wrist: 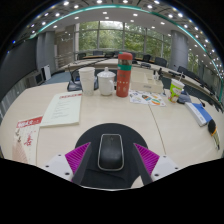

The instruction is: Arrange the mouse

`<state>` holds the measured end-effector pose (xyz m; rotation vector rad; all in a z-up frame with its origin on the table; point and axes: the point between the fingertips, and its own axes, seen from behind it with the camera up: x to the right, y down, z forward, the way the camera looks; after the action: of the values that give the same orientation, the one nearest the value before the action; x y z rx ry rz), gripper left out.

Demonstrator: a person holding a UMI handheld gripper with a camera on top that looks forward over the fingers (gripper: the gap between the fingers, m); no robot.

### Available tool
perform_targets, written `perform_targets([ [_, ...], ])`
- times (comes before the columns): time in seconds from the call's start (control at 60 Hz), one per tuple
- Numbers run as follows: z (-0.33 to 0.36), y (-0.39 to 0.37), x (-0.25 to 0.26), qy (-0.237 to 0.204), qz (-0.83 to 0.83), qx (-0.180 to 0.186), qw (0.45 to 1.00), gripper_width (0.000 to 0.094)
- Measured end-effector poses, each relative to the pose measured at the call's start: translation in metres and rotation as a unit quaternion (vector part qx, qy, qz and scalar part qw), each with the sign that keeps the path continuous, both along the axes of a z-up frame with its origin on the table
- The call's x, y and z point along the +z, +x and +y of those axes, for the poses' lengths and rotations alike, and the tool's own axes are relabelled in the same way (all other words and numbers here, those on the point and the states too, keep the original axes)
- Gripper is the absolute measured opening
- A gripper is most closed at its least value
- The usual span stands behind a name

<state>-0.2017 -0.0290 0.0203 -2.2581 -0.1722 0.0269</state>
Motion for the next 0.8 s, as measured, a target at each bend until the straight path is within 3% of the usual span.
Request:
perform_targets([
  [0.4, -0.165, 0.002, 0.138, 0.024, 0.006, -0.031, 0.999, 0.085],
  [0.8, -0.315, -0.002, 0.195, 0.056, -0.002, -0.024, 0.998, 0.0857],
])
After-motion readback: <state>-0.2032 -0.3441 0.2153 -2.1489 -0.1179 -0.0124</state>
